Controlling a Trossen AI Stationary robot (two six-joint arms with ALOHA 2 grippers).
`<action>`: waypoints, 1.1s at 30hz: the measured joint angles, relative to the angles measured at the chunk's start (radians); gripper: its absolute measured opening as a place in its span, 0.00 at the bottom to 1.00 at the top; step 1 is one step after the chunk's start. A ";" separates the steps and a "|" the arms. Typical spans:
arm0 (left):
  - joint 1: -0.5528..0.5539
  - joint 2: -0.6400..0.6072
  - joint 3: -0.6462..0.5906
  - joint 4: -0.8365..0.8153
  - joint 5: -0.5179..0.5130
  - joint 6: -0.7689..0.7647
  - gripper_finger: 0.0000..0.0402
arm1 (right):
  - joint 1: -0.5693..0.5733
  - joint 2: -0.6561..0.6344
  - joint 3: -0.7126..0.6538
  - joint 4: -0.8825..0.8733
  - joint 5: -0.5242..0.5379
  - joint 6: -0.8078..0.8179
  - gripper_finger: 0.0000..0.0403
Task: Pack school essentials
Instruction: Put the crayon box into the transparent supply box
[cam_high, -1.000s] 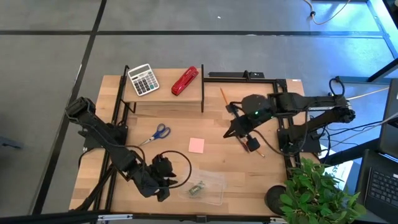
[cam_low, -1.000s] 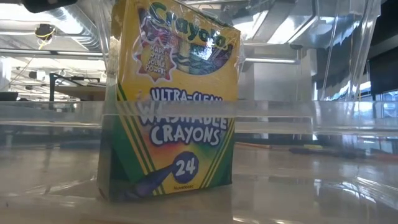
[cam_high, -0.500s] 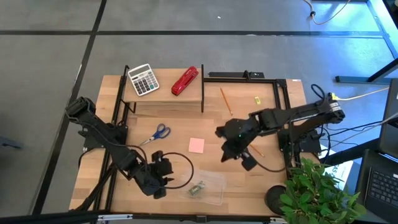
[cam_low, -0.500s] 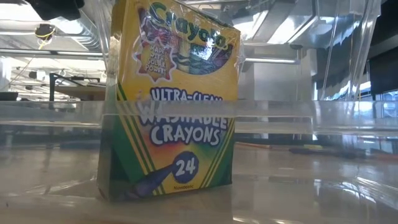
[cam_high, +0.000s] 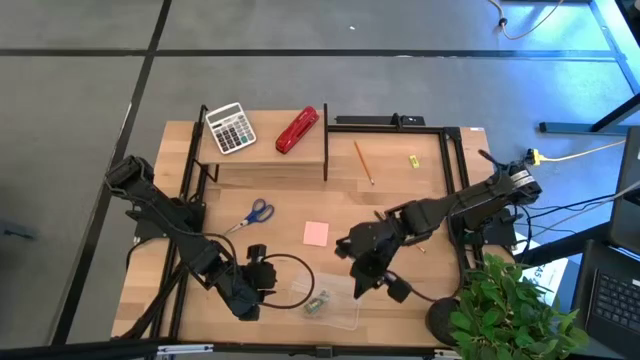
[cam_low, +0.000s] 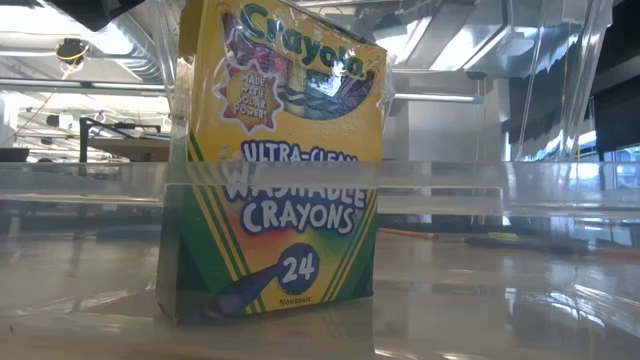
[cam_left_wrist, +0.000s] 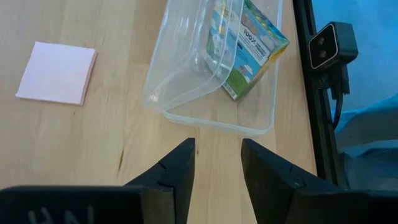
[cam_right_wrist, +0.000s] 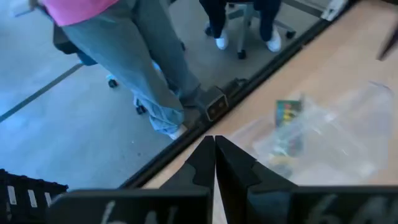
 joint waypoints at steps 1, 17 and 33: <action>0.000 0.000 0.000 0.000 0.000 0.000 0.31 | 0.009 0.006 0.000 0.012 -0.004 -0.001 0.04; 0.009 0.000 0.000 0.005 0.027 -0.036 0.31 | 0.111 0.119 0.000 0.110 0.025 0.020 0.04; -0.006 0.000 0.000 0.012 0.017 -0.061 0.31 | 0.201 0.133 0.000 0.105 0.359 0.157 0.04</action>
